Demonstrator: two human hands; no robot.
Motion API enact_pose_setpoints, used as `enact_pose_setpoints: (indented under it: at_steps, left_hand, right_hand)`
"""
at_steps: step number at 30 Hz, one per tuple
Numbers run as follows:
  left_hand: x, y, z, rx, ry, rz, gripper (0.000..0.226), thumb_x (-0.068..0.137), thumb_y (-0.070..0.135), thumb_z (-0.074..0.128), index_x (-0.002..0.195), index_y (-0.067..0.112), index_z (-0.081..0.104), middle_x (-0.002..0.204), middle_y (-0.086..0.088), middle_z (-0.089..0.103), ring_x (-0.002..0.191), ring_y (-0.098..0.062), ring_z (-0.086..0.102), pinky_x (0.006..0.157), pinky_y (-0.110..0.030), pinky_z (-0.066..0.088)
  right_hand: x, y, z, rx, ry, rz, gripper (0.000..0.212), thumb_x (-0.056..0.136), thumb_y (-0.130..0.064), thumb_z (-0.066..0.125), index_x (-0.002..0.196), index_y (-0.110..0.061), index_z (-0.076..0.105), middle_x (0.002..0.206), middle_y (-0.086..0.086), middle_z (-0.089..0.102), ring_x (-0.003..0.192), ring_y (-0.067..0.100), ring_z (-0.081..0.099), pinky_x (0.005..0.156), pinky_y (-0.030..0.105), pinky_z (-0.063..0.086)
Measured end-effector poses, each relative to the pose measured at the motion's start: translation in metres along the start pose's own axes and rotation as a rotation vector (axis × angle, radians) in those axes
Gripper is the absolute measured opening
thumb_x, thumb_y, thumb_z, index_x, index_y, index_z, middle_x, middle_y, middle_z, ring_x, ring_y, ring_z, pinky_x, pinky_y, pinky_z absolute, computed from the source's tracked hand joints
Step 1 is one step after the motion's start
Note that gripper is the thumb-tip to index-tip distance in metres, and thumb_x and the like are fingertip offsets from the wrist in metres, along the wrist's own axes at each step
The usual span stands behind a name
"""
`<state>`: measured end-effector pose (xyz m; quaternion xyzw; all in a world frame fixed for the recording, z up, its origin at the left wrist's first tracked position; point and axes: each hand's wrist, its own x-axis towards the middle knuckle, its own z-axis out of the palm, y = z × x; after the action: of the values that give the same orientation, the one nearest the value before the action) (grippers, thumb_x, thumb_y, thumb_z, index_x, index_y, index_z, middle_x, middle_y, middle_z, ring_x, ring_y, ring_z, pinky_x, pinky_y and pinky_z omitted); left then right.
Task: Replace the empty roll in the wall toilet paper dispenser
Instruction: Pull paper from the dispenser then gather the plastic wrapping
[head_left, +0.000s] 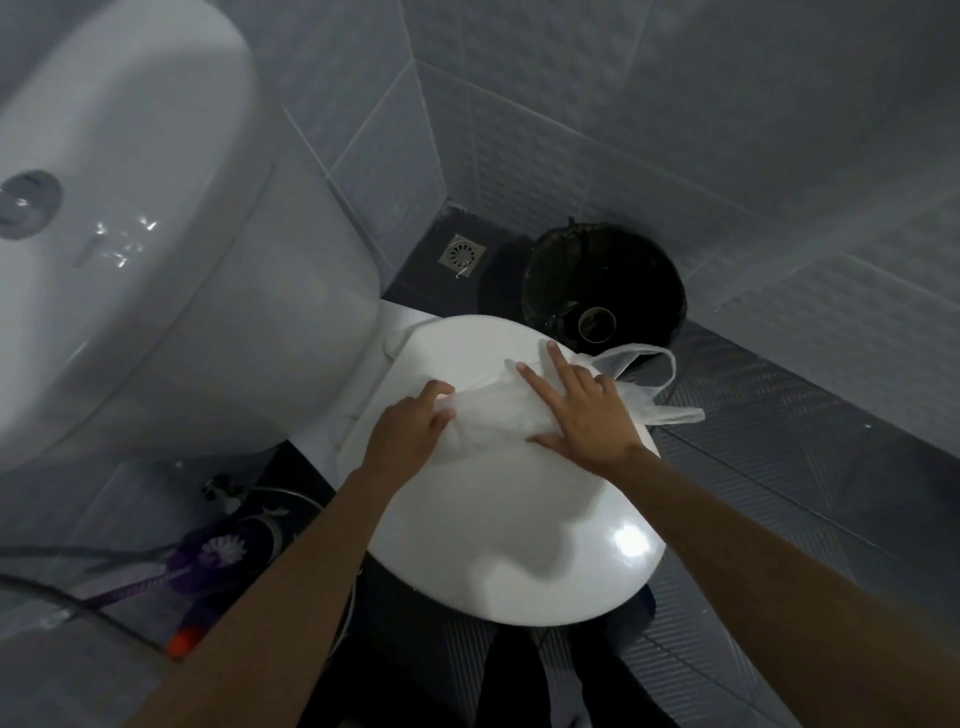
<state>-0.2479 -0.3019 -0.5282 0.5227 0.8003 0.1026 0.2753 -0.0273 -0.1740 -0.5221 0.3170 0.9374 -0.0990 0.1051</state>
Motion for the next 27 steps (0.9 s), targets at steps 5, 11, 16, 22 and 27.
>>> enact_pose_setpoints:
  at_steps: [5,11,16,22,27]
  left_hand:
    - [-0.006,0.010,0.000,0.202,0.082,0.194,0.057,0.091,0.010,0.054,0.140,0.036,0.039,0.130,-0.007,0.054,0.109,-0.029,0.055,0.087,-0.040,0.049]
    - [-0.029,0.005,0.013,0.280,-0.083,0.231,0.078,0.087,0.062,0.043,0.151,0.028,0.013,0.159,-0.005,0.019,0.146,-0.022,0.020,0.115,-0.042,0.024]
    - [-0.026,0.008,0.015,0.125,0.040,0.213,0.053,0.088,0.020,0.047,0.141,0.024,0.042,0.141,-0.003,0.052,0.126,-0.027,0.050,0.099,-0.042,0.047]
    - [-0.015,0.057,-0.012,-0.444,0.224,-0.037,0.042,0.096,0.011,0.042,0.135,0.025,0.051,0.132,0.018,0.049,0.121,0.005,0.042,0.103,-0.010,0.029]
    - [-0.014,0.100,-0.010,-0.576,0.268,-0.061,0.037,0.097,0.014,0.048,0.129,0.033,0.052,0.120,0.021,0.048,0.116,-0.001,0.045,0.095,0.003,0.024]
  right_hand:
    - [0.014,0.001,-0.006,0.094,0.052,0.068,0.066,0.081,-0.031,0.068,0.141,-0.027,0.042,0.117,0.014,0.058,0.098,0.035,0.058,0.085,0.044,0.040]
    - [0.011,0.012,-0.005,0.184,0.119,0.219,0.057,0.074,-0.031,0.073,0.126,-0.015,0.057,0.102,0.014,0.063,0.093,0.035,0.059,0.084,0.045,0.038]
    - [0.002,0.028,-0.009,0.386,-0.050,0.240,0.053,0.073,-0.034,0.076,0.121,-0.017,0.061,0.109,0.011,0.067,0.103,0.033,0.062,0.087,0.040,0.043]
    - [0.001,0.022,-0.037,1.269,-0.018,0.475,0.029,0.074,-0.022,0.079,0.100,-0.014,0.071,0.100,0.007,0.071,0.093,0.019,0.067,0.083,0.033,0.052]
    - [0.001,0.006,-0.061,1.835,-0.089,0.544,0.078,0.070,-0.040,0.079,0.138,-0.032,0.042,0.126,0.001,0.058,0.109,0.022,0.063,0.086,0.038,0.057]
